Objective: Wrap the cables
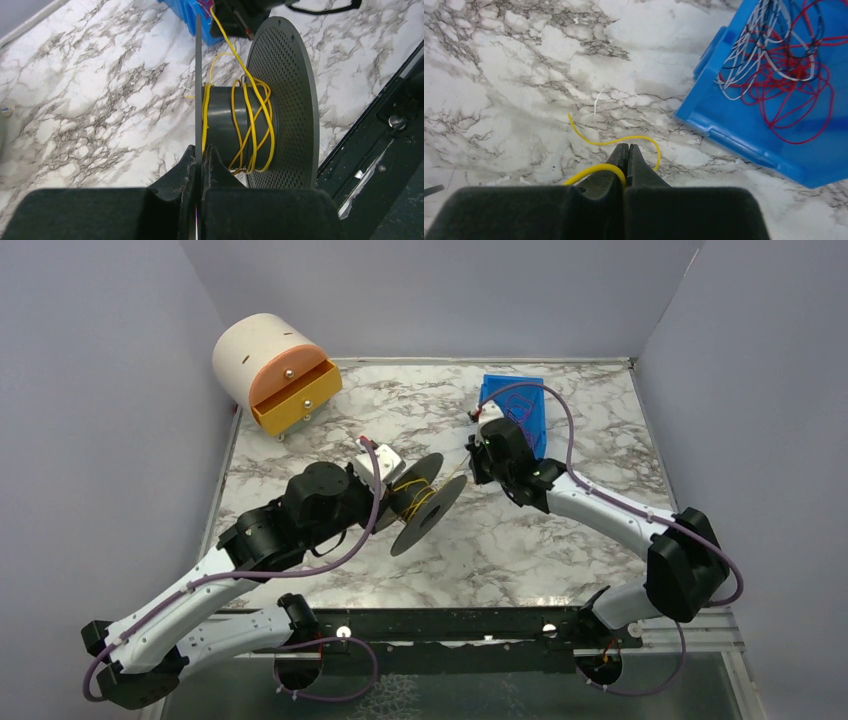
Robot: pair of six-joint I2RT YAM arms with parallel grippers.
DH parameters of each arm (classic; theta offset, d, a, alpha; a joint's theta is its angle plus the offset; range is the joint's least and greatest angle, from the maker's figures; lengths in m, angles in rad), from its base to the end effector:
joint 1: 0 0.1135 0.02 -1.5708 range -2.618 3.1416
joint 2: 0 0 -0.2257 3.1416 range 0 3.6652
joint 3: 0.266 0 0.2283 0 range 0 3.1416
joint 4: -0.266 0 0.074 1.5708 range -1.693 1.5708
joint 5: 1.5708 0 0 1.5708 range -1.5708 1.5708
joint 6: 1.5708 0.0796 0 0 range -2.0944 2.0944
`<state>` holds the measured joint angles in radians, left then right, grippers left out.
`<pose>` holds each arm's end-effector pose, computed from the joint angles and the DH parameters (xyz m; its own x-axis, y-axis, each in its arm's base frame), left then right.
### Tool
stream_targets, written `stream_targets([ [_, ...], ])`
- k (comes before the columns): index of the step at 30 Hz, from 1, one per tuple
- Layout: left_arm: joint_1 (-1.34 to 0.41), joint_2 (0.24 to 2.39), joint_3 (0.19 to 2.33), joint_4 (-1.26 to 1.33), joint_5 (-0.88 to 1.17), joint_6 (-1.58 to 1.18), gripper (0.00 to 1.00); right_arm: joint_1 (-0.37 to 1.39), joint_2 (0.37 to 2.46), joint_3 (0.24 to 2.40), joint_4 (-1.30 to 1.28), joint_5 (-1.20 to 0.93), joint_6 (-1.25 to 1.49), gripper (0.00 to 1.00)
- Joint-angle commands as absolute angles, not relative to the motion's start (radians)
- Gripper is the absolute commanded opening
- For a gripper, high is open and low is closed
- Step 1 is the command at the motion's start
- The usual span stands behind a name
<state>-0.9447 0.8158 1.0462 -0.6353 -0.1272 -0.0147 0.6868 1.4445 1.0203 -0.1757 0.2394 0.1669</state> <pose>0.1293 -0.1615 0.3263 -0.2416 0.3092 -0.9198 0.7320 0.6803 0.0365 0.2764 0.2022 0.2160 -0.5077 -0.2076 -0.8362 -0.3856 0.9226 0.0051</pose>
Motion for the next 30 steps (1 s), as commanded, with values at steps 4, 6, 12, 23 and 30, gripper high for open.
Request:
stream_targets([
  [4,-0.946,0.762,1.127,-0.574,-0.103,-0.044,0.00,0.677,1.483,0.919,-0.017,0.082,0.269,0.01],
  [6,-0.946,0.754,1.137,-0.558,-0.093,-0.056,0.00,0.677,1.478,0.886,0.021,0.049,0.281,0.01],
  [12,-0.946,0.731,1.161,-0.508,-0.014,-0.085,0.00,0.677,1.443,0.778,0.146,-0.030,0.316,0.03],
  [23,-0.946,0.727,1.211,-0.467,0.058,-0.106,0.00,0.677,1.301,0.628,0.346,-0.061,0.347,0.13],
  [30,-0.946,0.698,1.208,-0.411,0.086,-0.137,0.00,0.677,1.247,0.574,0.431,-0.100,0.358,0.15],
])
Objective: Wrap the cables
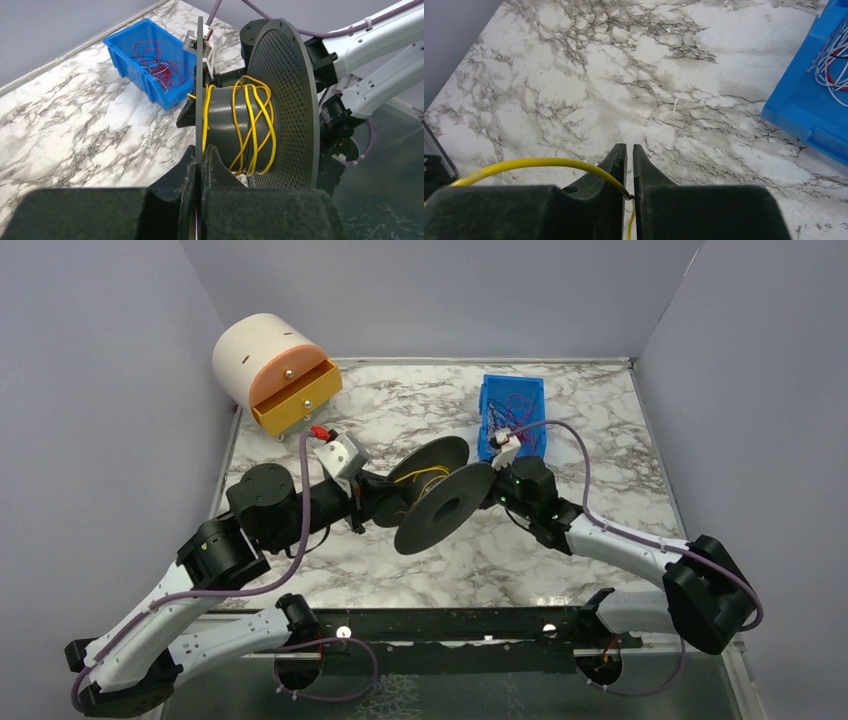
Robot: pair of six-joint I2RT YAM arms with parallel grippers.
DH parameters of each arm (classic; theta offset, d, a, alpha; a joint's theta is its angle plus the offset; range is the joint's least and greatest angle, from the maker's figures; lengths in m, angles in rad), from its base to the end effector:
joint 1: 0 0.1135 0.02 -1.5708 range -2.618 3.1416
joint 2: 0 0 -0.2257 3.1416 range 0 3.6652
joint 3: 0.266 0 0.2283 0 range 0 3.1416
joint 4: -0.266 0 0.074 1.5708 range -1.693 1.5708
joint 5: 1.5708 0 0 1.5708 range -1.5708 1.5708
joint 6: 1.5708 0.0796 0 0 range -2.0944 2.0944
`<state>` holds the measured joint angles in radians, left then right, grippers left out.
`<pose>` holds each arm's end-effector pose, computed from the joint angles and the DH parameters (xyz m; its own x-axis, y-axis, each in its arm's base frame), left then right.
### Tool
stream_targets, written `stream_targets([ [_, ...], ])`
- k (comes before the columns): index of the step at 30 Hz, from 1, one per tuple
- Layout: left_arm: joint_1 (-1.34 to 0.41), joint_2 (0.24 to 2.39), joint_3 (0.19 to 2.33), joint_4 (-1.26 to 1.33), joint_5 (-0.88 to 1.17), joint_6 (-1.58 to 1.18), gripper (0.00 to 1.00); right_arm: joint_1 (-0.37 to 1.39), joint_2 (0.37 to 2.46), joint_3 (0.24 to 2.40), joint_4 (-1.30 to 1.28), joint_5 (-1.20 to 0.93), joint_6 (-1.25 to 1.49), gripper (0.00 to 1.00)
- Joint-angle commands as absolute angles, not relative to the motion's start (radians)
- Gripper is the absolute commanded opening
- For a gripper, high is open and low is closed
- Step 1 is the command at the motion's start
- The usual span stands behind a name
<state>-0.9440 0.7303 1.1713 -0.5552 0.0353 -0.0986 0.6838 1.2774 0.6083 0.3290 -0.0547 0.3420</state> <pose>0.1021 -0.1458 0.3949 -0.1482 0.0369 -0.9883 0.8194 0.5642 -0.1018 0.2371 0.1988 0.1888 -0.4686 0.0501 -0.8820 -0.5452 0.7692 0.3333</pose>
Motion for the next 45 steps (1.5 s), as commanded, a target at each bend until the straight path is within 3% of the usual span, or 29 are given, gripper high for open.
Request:
stream_targets([
  [1,-0.946,0.696,1.208,-0.405,0.083,-0.141,0.00,0.678,1.246,0.568,0.442,-0.110,0.363,0.15],
  [20,-0.946,0.633,1.181,-0.246,-0.022,-0.205,0.00,0.677,1.262,0.498,0.532,-0.281,0.423,0.18],
  [27,-0.946,0.627,1.170,-0.205,-0.122,-0.220,0.00,0.678,1.230,0.457,0.534,-0.295,0.427,0.01],
  [37,-0.946,0.683,1.125,-0.147,-0.344,-0.246,0.00,0.706,1.207,0.384,0.535,-0.280,0.491,0.01],
  [45,-0.946,0.759,1.080,-0.094,-0.469,-0.264,0.00,0.850,1.206,0.396,0.462,-0.136,0.504,0.01],
])
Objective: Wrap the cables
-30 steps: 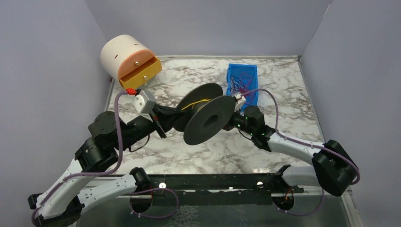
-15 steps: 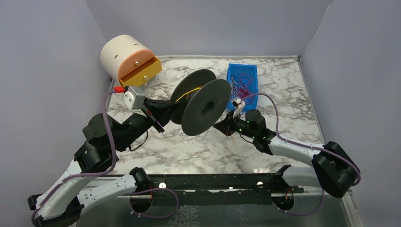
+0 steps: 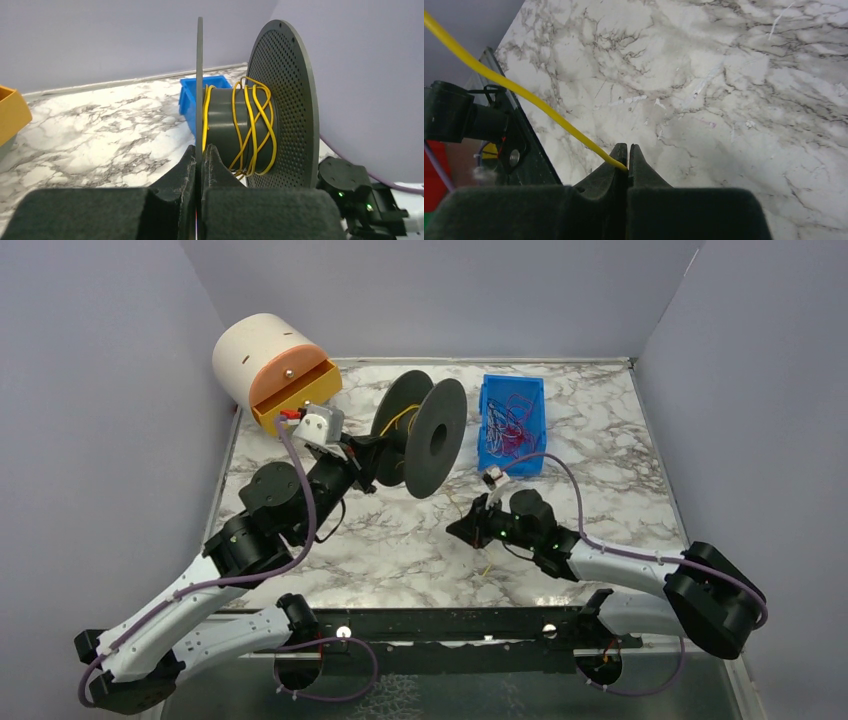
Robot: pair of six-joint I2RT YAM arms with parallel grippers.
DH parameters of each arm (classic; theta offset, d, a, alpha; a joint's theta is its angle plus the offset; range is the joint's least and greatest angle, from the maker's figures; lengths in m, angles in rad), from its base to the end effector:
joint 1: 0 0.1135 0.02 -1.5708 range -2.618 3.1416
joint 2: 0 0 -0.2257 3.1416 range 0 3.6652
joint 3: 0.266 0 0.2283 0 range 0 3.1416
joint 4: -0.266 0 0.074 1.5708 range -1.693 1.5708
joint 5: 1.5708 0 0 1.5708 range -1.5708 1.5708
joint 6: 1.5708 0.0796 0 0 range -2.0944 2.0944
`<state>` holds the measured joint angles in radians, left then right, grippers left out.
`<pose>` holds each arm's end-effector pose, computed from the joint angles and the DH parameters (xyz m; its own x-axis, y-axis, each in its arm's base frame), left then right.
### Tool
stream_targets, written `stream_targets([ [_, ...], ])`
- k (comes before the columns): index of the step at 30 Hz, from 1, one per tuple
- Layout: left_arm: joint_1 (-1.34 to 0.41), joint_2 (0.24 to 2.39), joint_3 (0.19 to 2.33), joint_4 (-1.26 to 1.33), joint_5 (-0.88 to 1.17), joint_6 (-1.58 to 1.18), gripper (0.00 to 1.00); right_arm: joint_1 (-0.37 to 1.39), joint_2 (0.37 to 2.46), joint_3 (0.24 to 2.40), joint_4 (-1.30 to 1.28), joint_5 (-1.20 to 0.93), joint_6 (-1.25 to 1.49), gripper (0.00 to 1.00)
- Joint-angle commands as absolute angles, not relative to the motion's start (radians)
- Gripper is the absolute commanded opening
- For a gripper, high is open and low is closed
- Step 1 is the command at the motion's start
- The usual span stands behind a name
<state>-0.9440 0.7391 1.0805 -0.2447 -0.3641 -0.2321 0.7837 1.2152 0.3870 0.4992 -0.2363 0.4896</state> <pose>0.1334 -0.1359 0.4102 -0.0711 -0.2682 -0.9607 0.5472 0.7948 -0.2624 0.1837 0.2093 0.1545 -0.5985 0.0490 -0.7996 -0.6365 0.5770 0.5118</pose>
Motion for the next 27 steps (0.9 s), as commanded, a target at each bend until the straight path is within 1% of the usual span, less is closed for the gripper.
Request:
stream_targets([
  [1,-0.946,0.772,1.080,-0.096,-0.486,-0.264,0.00,0.873,1.208,0.401,0.457,-0.113,0.504,0.01],
  [10,-0.946,0.860,1.044,-0.117,-0.708,-0.219,0.00,1.091,1.194,0.498,0.359,0.073,0.465,0.01],
  [16,-0.946,0.914,1.026,-0.140,-0.779,-0.211,0.00,1.217,1.156,0.620,0.233,0.155,0.428,0.01],
  [21,-0.946,0.961,1.011,-0.174,-0.823,-0.199,0.00,1.261,1.142,0.759,0.090,0.178,0.404,0.01],
  [27,-0.946,0.978,0.972,-0.210,-0.823,-0.206,0.00,1.272,1.152,0.948,-0.092,0.186,0.391,0.01],
])
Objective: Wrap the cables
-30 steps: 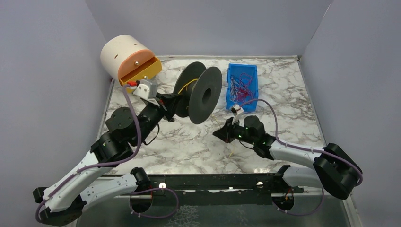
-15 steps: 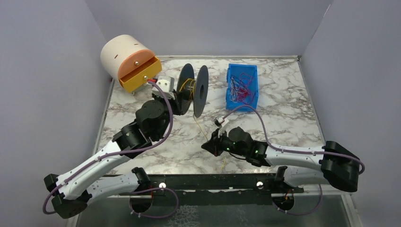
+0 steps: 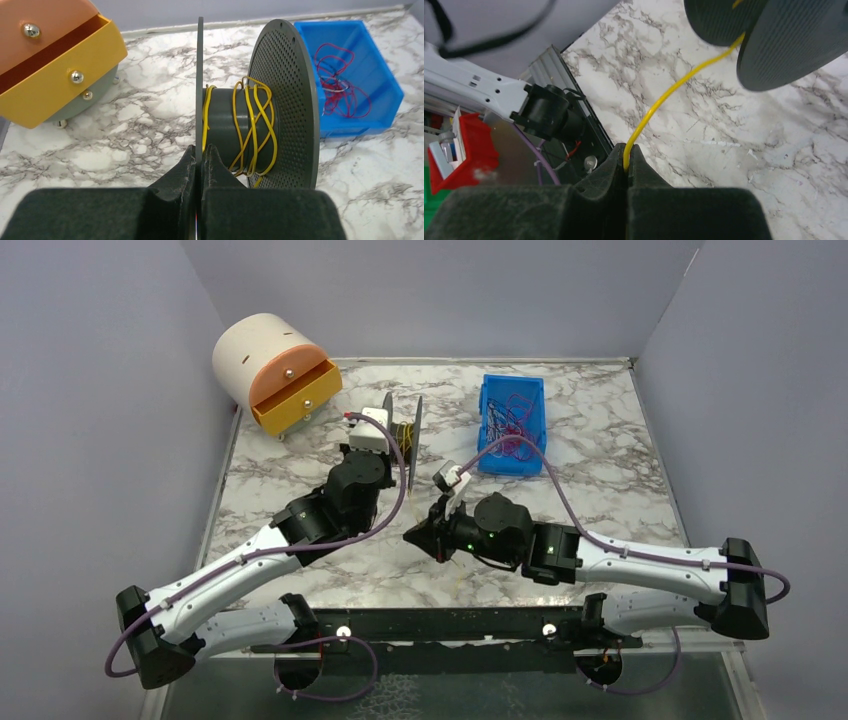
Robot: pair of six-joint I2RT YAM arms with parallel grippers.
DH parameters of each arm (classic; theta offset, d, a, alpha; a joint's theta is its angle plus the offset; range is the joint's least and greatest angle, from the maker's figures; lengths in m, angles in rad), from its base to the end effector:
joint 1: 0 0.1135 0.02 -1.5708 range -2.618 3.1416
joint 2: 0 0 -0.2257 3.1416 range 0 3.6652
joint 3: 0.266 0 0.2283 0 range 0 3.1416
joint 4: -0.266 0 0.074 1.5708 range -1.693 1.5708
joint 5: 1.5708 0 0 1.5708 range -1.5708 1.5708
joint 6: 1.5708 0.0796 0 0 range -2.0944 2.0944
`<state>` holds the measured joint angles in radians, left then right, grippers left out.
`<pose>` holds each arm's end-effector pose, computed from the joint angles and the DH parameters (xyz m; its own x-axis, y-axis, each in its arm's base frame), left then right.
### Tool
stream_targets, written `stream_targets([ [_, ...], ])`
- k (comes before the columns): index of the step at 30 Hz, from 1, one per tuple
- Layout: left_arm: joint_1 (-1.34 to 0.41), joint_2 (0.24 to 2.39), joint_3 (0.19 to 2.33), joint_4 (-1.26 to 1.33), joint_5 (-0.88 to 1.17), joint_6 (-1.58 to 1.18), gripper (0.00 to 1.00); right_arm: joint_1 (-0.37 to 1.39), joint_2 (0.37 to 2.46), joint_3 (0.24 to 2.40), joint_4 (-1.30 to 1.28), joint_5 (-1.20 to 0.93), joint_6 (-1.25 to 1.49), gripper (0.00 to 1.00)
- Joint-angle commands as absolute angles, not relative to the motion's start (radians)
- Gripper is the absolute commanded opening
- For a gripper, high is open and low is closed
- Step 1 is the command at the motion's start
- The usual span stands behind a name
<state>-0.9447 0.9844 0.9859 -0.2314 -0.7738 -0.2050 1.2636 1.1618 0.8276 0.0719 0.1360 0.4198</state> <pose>0.1873 -0.1641 0.3320 -0.1675 -0.0168 -0.9857 0.1499 0.9878 -0.0423 0.1027 0.2881 0.2654 -0.4404 -0.0527 -0.8963 -0.7943 0.4883 0.3615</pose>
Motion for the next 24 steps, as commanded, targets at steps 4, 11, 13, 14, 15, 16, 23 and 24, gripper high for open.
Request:
stream_targets([
  [4,-0.948,0.990,0.969,-0.253,-0.812,-0.198,0.00,1.272,1.164,1.060,-0.192,0.250,0.341,0.01],
  [11,-0.954,1.002,0.972,-0.343,-0.739,-0.189,0.00,1.271,1.202,1.222,-0.309,0.384,0.178,0.01],
  [13,-0.955,1.014,0.982,-0.382,-0.716,-0.182,0.00,1.270,1.221,1.258,-0.333,0.407,0.127,0.01],
  [14,-0.956,1.019,0.984,-0.397,-0.701,-0.177,0.00,1.269,1.232,1.279,-0.351,0.415,0.098,0.01],
  [15,-0.956,1.018,0.984,-0.408,-0.683,-0.167,0.00,1.267,1.246,1.302,-0.373,0.421,0.072,0.01],
  [16,-0.957,1.015,0.985,-0.420,-0.663,-0.159,0.00,1.263,1.258,1.323,-0.396,0.417,0.044,0.01],
  [23,-0.957,0.971,0.981,-0.477,-0.476,-0.077,0.00,1.204,1.276,1.368,-0.443,0.394,-0.126,0.01],
  [24,-0.957,0.955,0.976,-0.480,-0.452,-0.067,0.00,1.199,1.271,1.366,-0.441,0.390,-0.144,0.01],
])
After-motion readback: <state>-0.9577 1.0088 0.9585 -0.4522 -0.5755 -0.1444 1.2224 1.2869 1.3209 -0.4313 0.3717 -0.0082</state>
